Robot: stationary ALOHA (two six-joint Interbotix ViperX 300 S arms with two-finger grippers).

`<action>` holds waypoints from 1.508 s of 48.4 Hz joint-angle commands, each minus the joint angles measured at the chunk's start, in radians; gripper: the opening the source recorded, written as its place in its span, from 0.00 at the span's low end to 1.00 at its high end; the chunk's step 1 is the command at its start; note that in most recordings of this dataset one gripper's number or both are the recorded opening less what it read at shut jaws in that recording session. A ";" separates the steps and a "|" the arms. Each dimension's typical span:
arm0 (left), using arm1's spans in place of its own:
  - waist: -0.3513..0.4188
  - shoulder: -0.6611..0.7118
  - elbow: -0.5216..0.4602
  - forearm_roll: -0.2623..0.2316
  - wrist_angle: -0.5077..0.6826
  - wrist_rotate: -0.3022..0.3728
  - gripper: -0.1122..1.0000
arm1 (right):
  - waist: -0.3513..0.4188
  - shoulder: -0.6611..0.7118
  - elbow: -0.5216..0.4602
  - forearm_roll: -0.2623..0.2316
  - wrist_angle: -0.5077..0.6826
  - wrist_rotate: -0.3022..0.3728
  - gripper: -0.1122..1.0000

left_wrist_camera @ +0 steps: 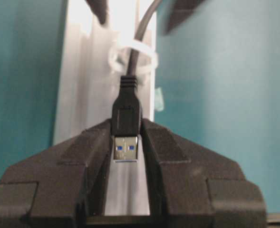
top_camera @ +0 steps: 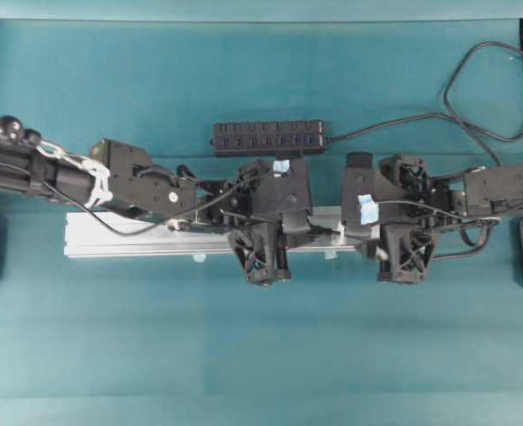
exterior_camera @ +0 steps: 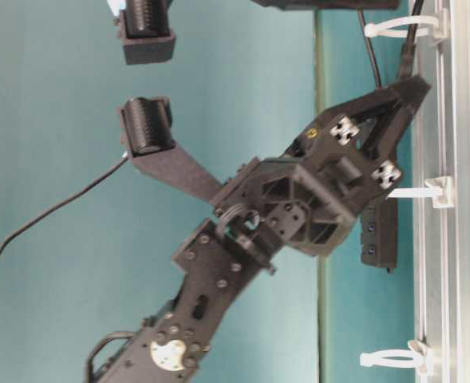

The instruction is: Pass the USB cable through three rings with both arms.

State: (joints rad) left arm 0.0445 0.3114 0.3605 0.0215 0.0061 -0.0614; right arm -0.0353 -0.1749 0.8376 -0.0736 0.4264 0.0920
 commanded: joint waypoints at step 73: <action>0.002 -0.201 0.006 0.002 0.163 0.012 0.32 | -0.012 0.046 -0.176 -0.006 -0.031 0.000 0.09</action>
State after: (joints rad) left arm 0.0491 0.1381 0.3712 0.0215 0.1718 -0.0506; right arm -0.0460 -0.1181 0.6750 -0.0782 0.4034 0.0920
